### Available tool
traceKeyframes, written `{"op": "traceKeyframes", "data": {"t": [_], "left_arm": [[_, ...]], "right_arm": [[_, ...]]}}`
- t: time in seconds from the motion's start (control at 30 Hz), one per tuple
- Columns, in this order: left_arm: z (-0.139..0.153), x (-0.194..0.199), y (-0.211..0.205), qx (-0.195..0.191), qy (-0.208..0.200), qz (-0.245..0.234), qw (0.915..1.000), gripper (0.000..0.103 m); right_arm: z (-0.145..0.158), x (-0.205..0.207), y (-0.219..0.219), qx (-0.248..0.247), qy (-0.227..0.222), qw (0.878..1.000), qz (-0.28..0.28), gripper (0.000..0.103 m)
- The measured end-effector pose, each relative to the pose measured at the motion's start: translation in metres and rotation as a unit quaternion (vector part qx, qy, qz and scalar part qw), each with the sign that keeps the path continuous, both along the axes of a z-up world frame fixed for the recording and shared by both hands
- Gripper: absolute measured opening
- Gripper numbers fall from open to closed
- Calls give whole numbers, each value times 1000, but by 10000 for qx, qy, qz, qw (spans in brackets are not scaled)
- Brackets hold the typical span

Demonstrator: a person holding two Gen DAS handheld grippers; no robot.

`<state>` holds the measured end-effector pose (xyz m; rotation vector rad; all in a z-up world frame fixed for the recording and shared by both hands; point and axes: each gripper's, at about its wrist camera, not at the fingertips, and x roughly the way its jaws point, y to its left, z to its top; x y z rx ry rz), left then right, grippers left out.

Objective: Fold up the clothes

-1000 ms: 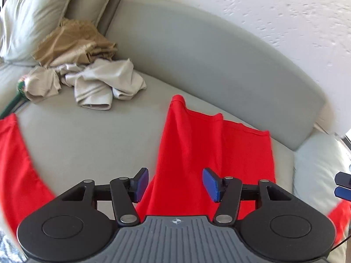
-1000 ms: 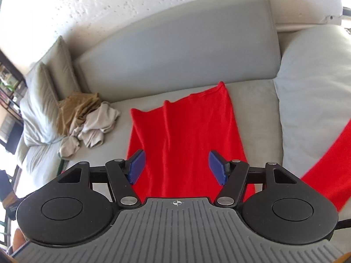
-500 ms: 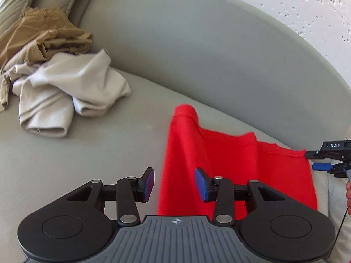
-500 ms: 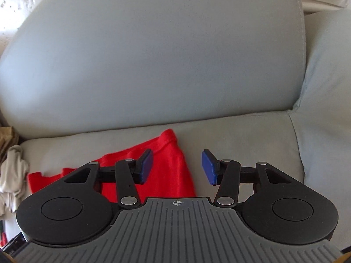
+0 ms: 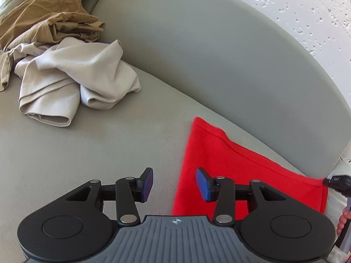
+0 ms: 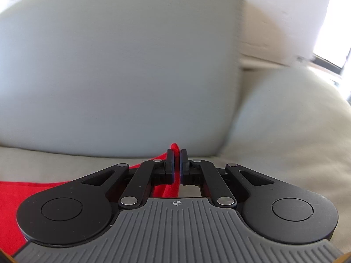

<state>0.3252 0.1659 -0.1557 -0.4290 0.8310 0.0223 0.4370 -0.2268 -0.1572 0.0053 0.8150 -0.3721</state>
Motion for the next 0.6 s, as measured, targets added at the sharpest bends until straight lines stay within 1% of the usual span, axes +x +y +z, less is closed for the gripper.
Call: {"op": "traceKeyframes", "data": {"t": [0.1,0.13,0.17,0.27,0.33,0.4,0.5,0.57,0.6], "left_arm": [[-5,3,0,-58,130,-18,9999,43],[-7,5,1,-105,148,-11,9998,44],[-9,7,2,-163,147,0,9998,45],[-20,26,7,-498,181,16,9986,45],[-25,48,6,-617,216,-99,9978,40],[-24,72,-2,-540,168,-401,9976,39],[-23,103,-17,-404,167,-909,9949,39],[-23,116,-25,-297,148,-1079,9936,36],[-23,121,-29,-207,126,-1138,9932,32]], "right_arm": [[-18,-1,-10,-253,320,9983,-413,3],[-22,-3,-12,-246,395,9977,-486,4],[-27,-5,-13,-194,492,9974,-496,4],[-31,-9,-13,-147,463,9983,-335,5],[-29,-8,-19,66,496,9982,-326,5],[-29,-5,-26,386,492,9973,-383,5],[-19,-10,-41,784,441,9951,-420,5],[-18,-12,-45,965,417,9935,-434,5],[-18,-12,-48,1046,405,9927,-439,5]]}}
